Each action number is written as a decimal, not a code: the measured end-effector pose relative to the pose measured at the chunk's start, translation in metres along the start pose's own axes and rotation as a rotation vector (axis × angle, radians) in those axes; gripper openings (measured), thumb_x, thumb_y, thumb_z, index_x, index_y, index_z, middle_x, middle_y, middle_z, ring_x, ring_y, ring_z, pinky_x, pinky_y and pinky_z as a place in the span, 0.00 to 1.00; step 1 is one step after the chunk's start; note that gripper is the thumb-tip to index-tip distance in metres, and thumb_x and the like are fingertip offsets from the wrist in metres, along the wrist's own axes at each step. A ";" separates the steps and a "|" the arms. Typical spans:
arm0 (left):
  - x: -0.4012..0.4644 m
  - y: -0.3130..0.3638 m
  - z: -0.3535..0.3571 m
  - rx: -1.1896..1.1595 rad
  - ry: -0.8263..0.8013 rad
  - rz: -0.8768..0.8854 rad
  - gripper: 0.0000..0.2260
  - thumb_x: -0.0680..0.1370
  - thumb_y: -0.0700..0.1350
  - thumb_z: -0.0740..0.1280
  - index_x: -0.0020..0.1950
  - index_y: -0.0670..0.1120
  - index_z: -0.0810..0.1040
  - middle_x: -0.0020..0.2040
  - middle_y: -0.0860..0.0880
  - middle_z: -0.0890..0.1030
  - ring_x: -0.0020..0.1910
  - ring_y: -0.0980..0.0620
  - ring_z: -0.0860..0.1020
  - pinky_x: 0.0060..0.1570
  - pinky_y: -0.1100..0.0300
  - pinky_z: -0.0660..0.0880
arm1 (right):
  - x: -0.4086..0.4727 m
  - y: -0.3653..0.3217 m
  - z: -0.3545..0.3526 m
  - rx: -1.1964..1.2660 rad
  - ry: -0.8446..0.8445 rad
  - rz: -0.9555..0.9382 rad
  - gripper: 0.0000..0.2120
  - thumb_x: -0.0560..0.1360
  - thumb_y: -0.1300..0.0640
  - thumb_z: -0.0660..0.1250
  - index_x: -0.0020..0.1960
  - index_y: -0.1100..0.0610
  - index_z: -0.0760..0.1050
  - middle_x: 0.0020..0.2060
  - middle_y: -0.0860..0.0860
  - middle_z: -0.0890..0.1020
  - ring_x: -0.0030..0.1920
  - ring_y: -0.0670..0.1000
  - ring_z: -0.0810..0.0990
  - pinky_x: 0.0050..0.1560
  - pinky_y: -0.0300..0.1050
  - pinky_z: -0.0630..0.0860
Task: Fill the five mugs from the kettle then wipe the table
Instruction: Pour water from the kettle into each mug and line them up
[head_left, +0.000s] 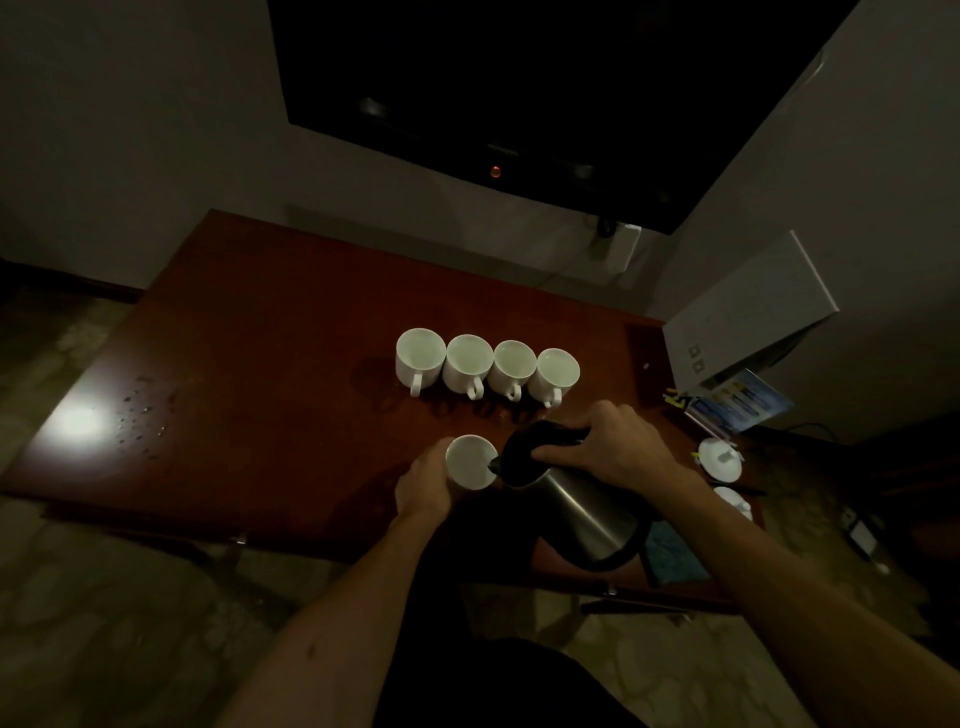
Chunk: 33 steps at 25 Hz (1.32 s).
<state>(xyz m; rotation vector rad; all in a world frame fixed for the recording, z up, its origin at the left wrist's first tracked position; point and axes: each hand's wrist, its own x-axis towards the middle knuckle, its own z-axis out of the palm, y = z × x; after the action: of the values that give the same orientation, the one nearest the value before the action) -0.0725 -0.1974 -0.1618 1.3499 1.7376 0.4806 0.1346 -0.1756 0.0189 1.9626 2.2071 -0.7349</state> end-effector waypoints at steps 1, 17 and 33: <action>0.000 0.001 -0.001 0.002 -0.007 -0.003 0.29 0.69 0.54 0.78 0.67 0.57 0.71 0.62 0.57 0.77 0.63 0.52 0.75 0.57 0.52 0.72 | 0.000 0.000 0.000 -0.001 0.001 0.007 0.21 0.72 0.35 0.73 0.56 0.49 0.84 0.39 0.44 0.84 0.37 0.43 0.83 0.40 0.41 0.82; -0.001 0.004 -0.005 -0.022 0.001 -0.001 0.24 0.74 0.49 0.74 0.69 0.54 0.71 0.65 0.54 0.77 0.66 0.49 0.74 0.59 0.52 0.71 | -0.003 -0.008 -0.013 -0.075 -0.019 -0.012 0.13 0.72 0.37 0.74 0.37 0.40 0.73 0.32 0.43 0.81 0.33 0.43 0.81 0.34 0.39 0.77; 0.001 0.000 -0.001 -0.030 -0.006 -0.012 0.26 0.74 0.49 0.74 0.70 0.55 0.70 0.67 0.53 0.76 0.67 0.50 0.74 0.59 0.53 0.70 | 0.001 -0.010 -0.013 -0.075 -0.032 -0.017 0.13 0.74 0.37 0.73 0.50 0.46 0.81 0.37 0.46 0.84 0.36 0.44 0.84 0.37 0.41 0.81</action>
<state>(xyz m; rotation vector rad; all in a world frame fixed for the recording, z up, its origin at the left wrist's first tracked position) -0.0735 -0.1969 -0.1618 1.3176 1.7263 0.4941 0.1277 -0.1702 0.0333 1.8860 2.2027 -0.6704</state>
